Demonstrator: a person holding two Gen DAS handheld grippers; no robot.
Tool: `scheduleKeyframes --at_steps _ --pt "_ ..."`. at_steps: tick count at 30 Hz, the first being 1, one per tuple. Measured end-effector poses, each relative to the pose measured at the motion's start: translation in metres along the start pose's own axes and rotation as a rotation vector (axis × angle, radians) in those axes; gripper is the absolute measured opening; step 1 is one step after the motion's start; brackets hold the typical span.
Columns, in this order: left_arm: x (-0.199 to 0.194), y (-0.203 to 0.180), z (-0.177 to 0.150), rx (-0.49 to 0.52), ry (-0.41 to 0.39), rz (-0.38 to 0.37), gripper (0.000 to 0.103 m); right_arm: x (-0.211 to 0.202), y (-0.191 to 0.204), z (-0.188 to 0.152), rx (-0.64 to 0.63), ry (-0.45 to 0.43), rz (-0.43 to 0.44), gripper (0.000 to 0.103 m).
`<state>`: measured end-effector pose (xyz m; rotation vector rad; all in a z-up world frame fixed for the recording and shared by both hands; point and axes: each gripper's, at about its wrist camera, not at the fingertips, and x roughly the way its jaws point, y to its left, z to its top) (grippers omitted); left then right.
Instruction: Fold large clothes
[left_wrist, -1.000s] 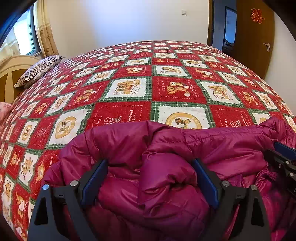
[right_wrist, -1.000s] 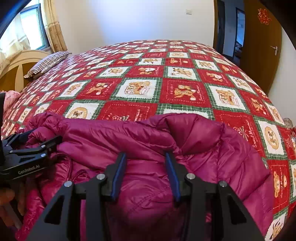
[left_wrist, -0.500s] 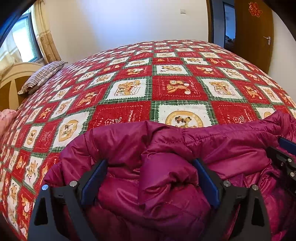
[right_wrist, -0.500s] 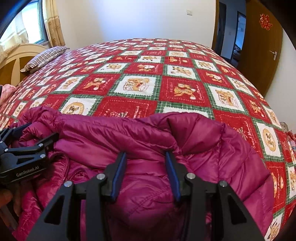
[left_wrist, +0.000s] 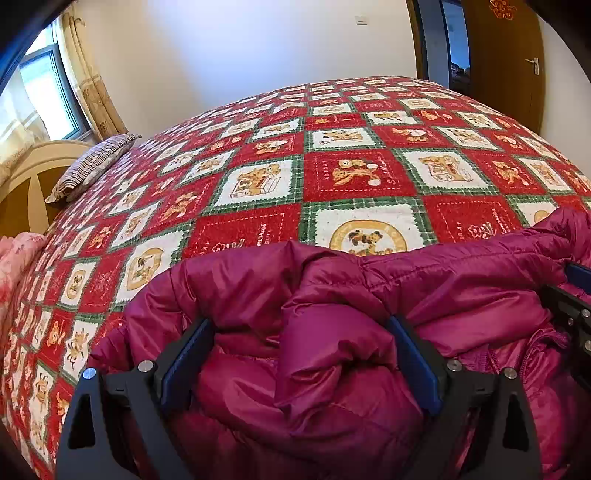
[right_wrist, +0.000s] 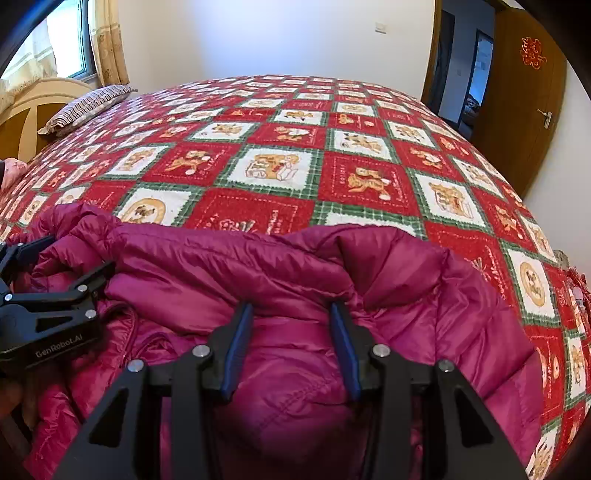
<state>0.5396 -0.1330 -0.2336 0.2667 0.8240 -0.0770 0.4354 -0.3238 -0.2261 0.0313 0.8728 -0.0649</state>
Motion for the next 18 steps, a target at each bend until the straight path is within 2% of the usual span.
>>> scheduleKeyframes --at_steps 18 --pt "0.0001 -0.0015 -0.0001 0.012 -0.002 0.011 0.095 0.0031 0.0068 0.0022 -0.033 0.01 -0.04 0.047"
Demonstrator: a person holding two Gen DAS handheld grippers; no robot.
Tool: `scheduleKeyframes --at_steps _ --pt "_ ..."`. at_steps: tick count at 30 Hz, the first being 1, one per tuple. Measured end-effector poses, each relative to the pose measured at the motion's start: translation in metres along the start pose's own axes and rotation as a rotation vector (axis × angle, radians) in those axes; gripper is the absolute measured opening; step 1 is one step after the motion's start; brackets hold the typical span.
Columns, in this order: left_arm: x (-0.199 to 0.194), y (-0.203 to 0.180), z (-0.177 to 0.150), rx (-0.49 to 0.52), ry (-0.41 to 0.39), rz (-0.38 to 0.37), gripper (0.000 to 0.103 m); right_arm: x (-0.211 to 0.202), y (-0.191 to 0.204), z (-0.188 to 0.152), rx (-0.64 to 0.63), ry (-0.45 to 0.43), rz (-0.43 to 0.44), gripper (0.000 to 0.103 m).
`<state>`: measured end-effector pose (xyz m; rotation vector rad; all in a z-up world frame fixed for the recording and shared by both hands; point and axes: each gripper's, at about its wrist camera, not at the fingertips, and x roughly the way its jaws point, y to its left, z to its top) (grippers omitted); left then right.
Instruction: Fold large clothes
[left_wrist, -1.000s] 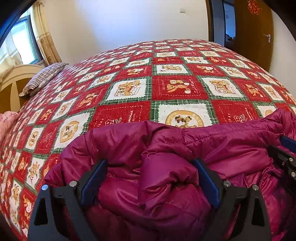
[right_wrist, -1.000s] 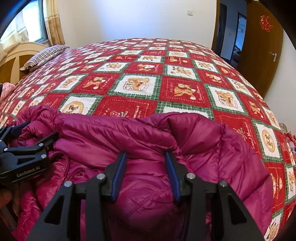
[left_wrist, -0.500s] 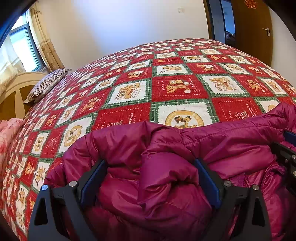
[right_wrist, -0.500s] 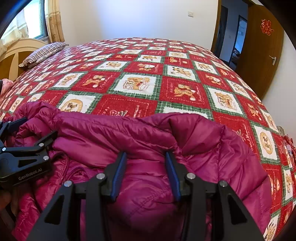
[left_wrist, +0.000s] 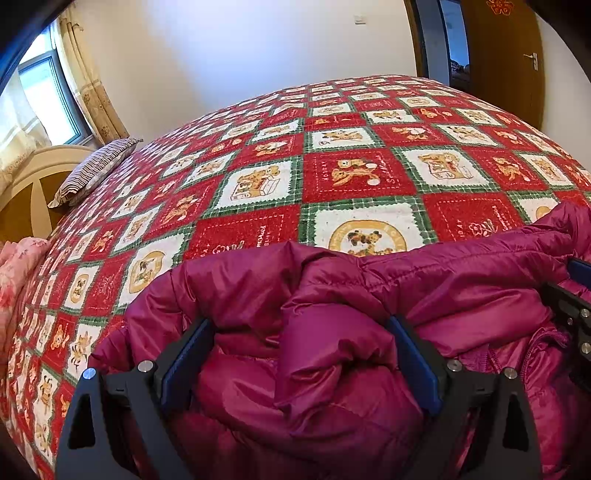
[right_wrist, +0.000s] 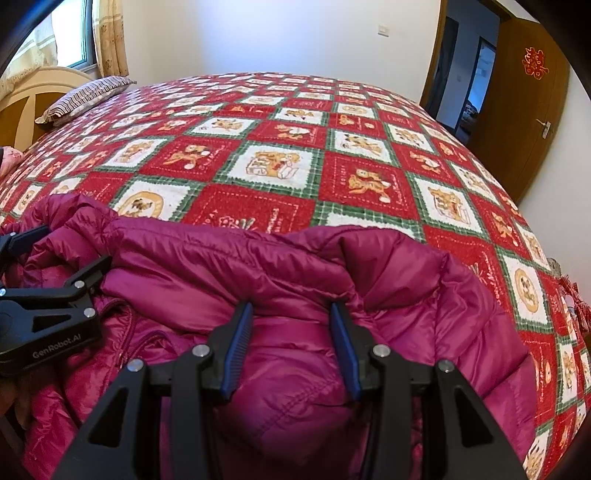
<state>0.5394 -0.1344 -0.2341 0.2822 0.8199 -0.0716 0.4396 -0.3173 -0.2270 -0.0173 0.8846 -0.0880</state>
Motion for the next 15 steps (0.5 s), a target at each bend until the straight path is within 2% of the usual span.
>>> scheduleKeyframes --at_steps 5,8,10,11,13,15 --pt "-0.002 -0.003 0.0 0.014 -0.007 0.02 0.095 0.001 0.006 0.003 -0.031 0.015 -0.027 0.047" --pt "-0.006 -0.004 0.004 0.034 -0.006 0.03 0.095 -0.002 0.003 0.006 -0.028 0.01 -0.008 0.048" --pt "-0.02 -0.001 0.008 0.053 -0.01 0.038 0.095 -0.02 -0.001 0.007 -0.043 -0.035 -0.033 0.05" --pt "-0.029 0.0 0.009 0.049 -0.023 0.032 0.095 -0.03 0.0 0.006 -0.053 -0.065 -0.049 0.053" --pt "-0.061 0.012 0.008 0.003 -0.085 -0.012 0.095 -0.058 -0.001 0.001 -0.097 -0.134 -0.059 0.076" --pt "-0.086 0.023 0.003 -0.035 -0.107 -0.083 0.095 -0.075 -0.006 -0.008 -0.12 -0.142 -0.038 0.078"
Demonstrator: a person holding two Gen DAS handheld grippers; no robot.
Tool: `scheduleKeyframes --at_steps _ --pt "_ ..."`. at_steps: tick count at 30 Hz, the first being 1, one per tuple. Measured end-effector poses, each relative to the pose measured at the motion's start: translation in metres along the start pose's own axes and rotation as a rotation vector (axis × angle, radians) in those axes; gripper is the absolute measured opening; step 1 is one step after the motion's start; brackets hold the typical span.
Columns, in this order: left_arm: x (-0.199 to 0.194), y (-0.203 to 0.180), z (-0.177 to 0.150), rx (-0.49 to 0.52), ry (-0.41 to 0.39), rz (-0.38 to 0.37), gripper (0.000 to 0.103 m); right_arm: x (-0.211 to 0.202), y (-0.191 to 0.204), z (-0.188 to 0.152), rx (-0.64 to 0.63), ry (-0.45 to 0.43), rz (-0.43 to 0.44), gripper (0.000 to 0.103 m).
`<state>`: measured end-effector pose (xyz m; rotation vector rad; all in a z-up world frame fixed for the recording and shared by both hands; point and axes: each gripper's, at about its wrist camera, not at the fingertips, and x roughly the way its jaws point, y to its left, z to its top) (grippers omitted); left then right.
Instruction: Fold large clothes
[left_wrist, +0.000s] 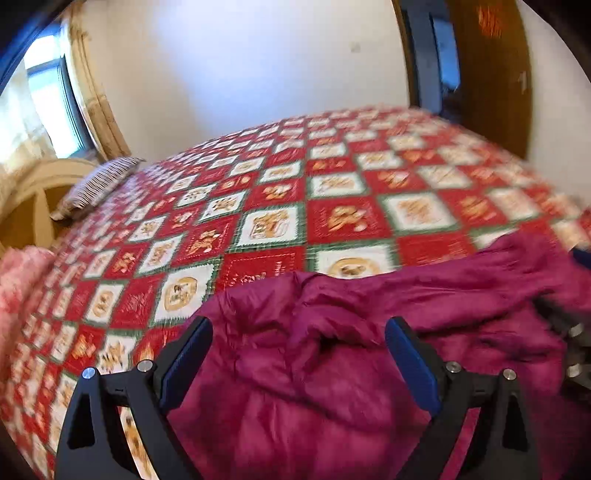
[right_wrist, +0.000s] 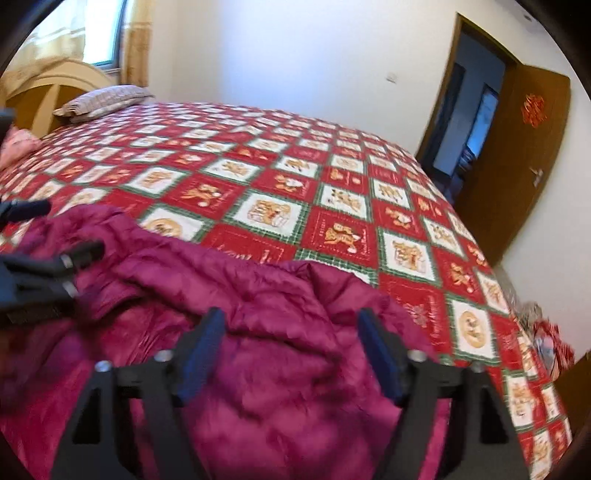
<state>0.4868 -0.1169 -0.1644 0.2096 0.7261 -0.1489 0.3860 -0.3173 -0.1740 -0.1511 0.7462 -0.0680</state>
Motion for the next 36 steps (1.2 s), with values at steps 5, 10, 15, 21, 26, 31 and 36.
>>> scheduleKeyframes --at_steps 5,10,15,21,26,31,36 --pt "-0.05 0.008 -0.035 -0.017 0.008 -0.056 0.095 -0.03 -0.015 -0.033 0.061 0.056 0.082 0.078" --pt "-0.086 0.008 -0.086 0.016 0.022 -0.067 0.095 -0.056 -0.013 -0.075 0.121 0.108 0.111 0.078" --pt "-0.113 0.017 -0.129 0.022 0.036 -0.048 0.095 -0.08 -0.016 -0.112 0.152 0.119 0.105 0.078" --pt "-0.15 0.033 -0.169 -0.044 0.033 -0.053 0.095 -0.108 -0.027 -0.143 0.218 0.144 0.083 0.079" --pt "-0.185 0.05 -0.201 -0.06 0.019 -0.062 0.095 -0.134 -0.03 -0.179 0.232 0.166 0.06 0.079" --pt "-0.21 0.074 -0.251 -0.067 0.064 -0.051 0.095 -0.171 -0.037 -0.217 0.284 0.16 0.037 0.079" --pt "-0.229 0.086 -0.281 -0.075 0.073 -0.051 0.095 -0.197 -0.032 -0.241 0.287 0.157 0.01 0.079"
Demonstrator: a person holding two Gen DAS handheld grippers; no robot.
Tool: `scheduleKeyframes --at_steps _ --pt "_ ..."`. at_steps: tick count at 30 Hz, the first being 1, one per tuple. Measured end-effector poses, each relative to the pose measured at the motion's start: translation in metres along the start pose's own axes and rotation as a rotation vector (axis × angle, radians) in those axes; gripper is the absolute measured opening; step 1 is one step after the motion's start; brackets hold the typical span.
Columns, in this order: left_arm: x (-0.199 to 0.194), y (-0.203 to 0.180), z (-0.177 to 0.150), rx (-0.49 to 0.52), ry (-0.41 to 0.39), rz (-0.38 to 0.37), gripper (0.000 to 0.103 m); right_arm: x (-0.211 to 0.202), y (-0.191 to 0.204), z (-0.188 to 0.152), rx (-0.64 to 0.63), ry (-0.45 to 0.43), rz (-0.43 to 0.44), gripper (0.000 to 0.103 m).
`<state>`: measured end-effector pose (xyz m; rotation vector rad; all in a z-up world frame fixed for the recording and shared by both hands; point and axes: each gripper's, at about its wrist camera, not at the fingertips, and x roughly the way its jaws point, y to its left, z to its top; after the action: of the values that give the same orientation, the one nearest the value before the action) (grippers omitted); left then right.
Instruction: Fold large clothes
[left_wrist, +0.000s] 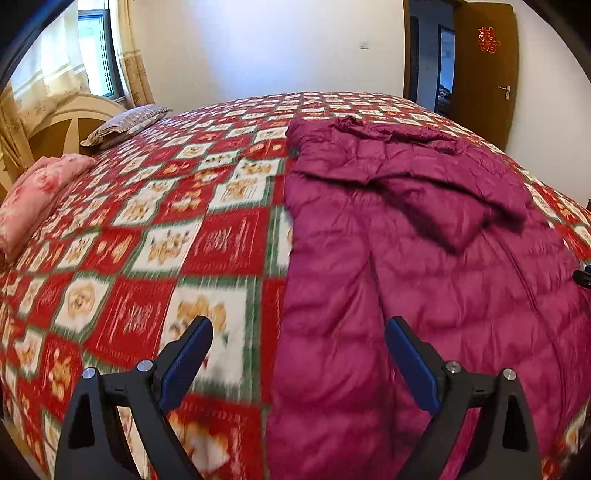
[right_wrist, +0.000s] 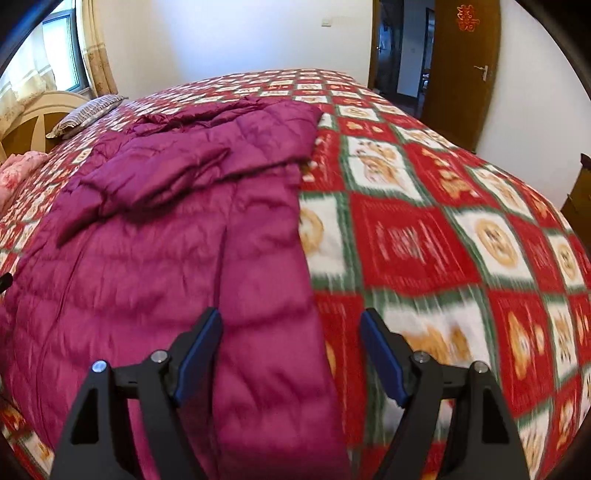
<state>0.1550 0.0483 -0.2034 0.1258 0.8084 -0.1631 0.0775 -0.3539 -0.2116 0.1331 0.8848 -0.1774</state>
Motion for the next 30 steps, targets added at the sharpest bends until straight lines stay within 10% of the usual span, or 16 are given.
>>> scheduleKeyframes --at_steps 14,20,24,30 --pt "-0.011 -0.018 -0.048 0.052 0.068 -0.105 0.09 -0.038 0.01 -0.063 0.007 0.028 0.07 0.071" --pt "-0.011 -0.018 -0.051 0.051 0.079 -0.134 0.066 -0.039 0.008 -0.072 0.021 0.027 0.128 0.054" --pt "-0.017 -0.014 -0.05 0.048 0.071 -0.177 0.019 -0.043 0.01 -0.072 0.028 0.017 0.184 0.02" --pt "-0.051 -0.012 -0.038 0.058 -0.013 -0.198 0.007 -0.067 0.012 -0.068 0.025 -0.066 0.203 0.013"
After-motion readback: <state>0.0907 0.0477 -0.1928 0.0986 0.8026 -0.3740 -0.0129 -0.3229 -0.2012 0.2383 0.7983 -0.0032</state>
